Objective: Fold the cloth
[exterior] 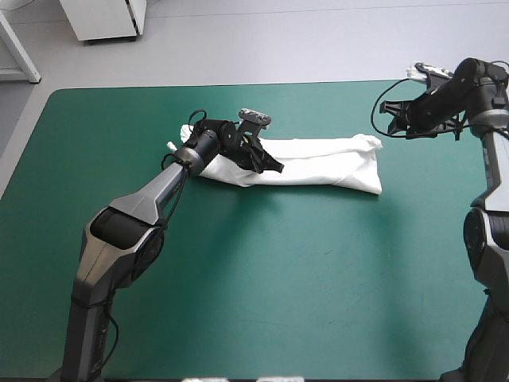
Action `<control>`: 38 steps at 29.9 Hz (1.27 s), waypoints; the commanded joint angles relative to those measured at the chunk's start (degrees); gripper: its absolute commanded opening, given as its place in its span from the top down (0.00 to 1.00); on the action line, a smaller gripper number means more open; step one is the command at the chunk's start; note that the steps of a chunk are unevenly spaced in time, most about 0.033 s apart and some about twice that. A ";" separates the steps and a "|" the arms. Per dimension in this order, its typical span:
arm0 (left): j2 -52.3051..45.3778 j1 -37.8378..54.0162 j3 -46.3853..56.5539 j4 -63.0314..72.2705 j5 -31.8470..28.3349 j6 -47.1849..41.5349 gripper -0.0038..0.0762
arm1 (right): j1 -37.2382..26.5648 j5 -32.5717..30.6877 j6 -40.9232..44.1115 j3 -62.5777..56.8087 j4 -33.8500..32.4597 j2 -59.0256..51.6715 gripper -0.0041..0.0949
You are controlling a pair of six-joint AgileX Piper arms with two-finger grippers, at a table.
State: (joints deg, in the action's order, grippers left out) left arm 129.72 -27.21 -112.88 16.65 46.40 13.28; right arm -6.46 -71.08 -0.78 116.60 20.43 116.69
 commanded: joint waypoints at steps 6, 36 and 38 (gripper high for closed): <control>-2.78 -0.33 -1.33 2.22 2.04 -0.22 0.96 | -2.25 -0.50 -8.93 -5.57 12.03 -3.43 0.29; -2.78 -0.33 -1.33 3.36 2.26 -0.22 0.96 | 5.14 0.18 -10.36 -7.40 11.70 7.63 0.41; -2.78 -0.33 -1.33 3.36 2.15 -0.22 0.96 | 6.32 0.18 -10.36 -7.40 11.72 8.23 0.47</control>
State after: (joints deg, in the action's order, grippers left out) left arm 129.82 -27.11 -113.06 18.15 47.40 13.28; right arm -2.31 -69.66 -10.62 108.38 30.17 126.15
